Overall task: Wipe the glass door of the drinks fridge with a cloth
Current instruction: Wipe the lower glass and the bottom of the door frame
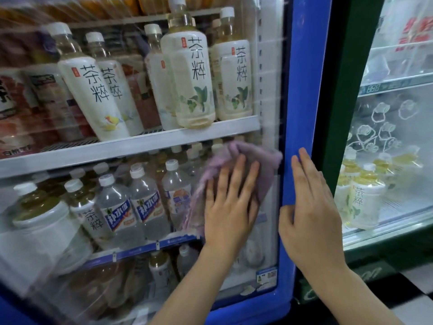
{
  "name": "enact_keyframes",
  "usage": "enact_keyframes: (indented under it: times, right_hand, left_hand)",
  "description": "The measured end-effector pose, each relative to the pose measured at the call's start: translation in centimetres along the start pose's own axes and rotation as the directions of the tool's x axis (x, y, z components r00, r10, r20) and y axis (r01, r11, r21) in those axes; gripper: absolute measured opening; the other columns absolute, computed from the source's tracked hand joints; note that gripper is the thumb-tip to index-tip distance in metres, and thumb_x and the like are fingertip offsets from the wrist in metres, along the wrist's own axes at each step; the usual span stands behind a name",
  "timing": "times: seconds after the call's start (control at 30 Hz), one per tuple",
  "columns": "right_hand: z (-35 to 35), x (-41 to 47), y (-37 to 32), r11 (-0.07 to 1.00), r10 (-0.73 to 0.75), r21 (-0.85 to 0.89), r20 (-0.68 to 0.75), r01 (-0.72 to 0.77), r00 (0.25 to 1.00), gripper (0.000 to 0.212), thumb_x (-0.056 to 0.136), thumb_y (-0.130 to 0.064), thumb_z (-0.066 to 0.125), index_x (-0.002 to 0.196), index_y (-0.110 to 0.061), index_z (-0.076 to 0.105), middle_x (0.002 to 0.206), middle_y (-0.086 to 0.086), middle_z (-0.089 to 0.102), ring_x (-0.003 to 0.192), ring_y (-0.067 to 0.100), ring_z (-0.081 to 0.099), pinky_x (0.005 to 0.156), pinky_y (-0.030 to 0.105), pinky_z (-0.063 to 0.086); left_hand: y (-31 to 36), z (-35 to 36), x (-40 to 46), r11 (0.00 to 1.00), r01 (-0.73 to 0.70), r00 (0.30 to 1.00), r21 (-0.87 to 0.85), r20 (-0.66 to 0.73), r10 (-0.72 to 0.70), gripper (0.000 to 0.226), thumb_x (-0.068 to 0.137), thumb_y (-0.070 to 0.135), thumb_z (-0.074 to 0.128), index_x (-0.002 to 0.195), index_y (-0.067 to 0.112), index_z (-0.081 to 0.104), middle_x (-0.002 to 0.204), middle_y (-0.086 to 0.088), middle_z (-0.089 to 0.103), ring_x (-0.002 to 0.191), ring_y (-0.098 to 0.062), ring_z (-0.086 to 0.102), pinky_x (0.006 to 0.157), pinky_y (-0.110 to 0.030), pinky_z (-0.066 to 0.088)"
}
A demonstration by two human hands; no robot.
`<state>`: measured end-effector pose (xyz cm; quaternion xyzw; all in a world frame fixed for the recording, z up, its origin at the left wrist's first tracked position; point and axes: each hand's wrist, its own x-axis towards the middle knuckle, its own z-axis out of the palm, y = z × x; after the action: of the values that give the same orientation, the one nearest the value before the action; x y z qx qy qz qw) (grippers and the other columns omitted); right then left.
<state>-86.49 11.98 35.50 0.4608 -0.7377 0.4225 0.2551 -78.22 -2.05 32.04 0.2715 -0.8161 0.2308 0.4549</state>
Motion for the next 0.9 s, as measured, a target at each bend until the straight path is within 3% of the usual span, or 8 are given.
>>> enact_keyframes:
  times: [0.1,0.17,0.23,0.43,0.63,0.77,0.9]
  right_hand:
    - [-0.3,0.2,0.1,1.0,0.02,0.012,-0.017,-0.02,1.0,0.08,0.084,0.011,0.056,0.16,-0.001,0.035,0.17,0.009,0.031,0.159,0.025,0.027,0.128,0.048,0.027]
    - [-0.5,0.2,0.1,1.0,0.02,0.006,-0.007,-0.02,1.0,0.08,0.085,0.009,0.055,0.161,-0.003,0.034,0.171,0.008,0.031,0.159,0.023,0.026,0.129,0.047,0.026]
    - [-0.6,0.2,0.3,1.0,0.007,0.015,0.001,-0.007,1.0,0.079,0.084,0.009,0.053,0.161,-0.002,0.035,0.17,0.008,0.033,0.159,0.024,0.027,0.127,0.05,0.03]
    - [-1.1,0.6,0.9,0.997,0.04,0.064,-0.038,-0.037,0.998,0.077,0.085,0.009,0.046,0.16,-0.002,0.036,0.17,0.008,0.033,0.159,0.024,0.027,0.121,0.054,0.041]
    - [-1.2,1.2,1.5,0.985,0.142,0.111,-0.069,-0.134,0.987,0.079,0.085,0.016,0.048,0.161,-0.003,0.036,0.172,0.006,0.029,0.16,0.023,0.025,0.124,0.049,0.037]
    - [-1.1,1.3,2.0,0.976,0.189,0.13,-0.087,-0.177,0.978,0.078,0.087,0.018,0.046,0.16,-0.005,0.037,0.172,0.004,0.029,0.16,0.023,0.026,0.125,0.045,0.035]
    - [-0.7,1.0,2.6,0.98,0.155,0.136,-0.091,-0.142,0.984,0.072,0.09,0.015,0.046,0.159,-0.004,0.04,0.171,0.005,0.03,0.16,0.022,0.025,0.127,0.043,0.032]
  left_hand:
    - [0.3,1.6,-6.7,0.995,-0.101,0.982,0.008,0.159,0.099,0.077,0.099,0.044,0.045,0.168,0.028,0.012,0.176,0.005,-0.01,0.162,-0.018,-0.003,0.129,-0.04,-0.014]
    - [0.0,1.8,-9.7,0.999,-0.051,0.974,-0.006,0.223,0.051,0.073,0.099,0.044,0.046,0.166,0.03,0.021,0.175,0.009,-0.01,0.156,-0.02,0.015,0.13,-0.037,-0.01]
    - [-0.2,1.4,-10.1,1.0,-0.012,0.972,-0.016,0.236,0.016,0.07,0.099,0.044,0.046,0.164,0.032,0.024,0.175,0.011,-0.009,0.153,-0.021,0.021,0.13,-0.036,-0.008]
    - [0.1,-0.9,-1.7,0.996,0.093,0.995,0.0,0.037,-0.093,0.078,0.099,0.039,0.047,0.167,0.028,0.01,0.175,0.001,-0.016,0.161,-0.018,-0.015,0.129,-0.038,-0.014]
    - [3.0,-1.5,5.1,0.979,0.194,0.979,-0.054,-0.059,-0.197,0.074,0.104,0.039,0.045,0.168,0.029,0.008,0.175,-0.001,-0.011,0.159,-0.021,-0.023,0.127,-0.042,-0.016]
    - [4.4,-0.2,1.6,0.976,0.195,0.981,-0.1,0.034,-0.193,0.079,0.105,0.04,0.047,0.167,0.029,0.0,0.173,0.0,-0.02,0.159,-0.02,-0.022,0.128,-0.04,-0.017]
    - [5.9,0.5,-4.1,0.989,0.12,0.965,-0.091,0.243,-0.095,0.079,0.102,0.038,0.058,0.168,0.025,0.015,0.175,0.001,-0.017,0.162,-0.02,-0.012,0.13,-0.041,-0.009]
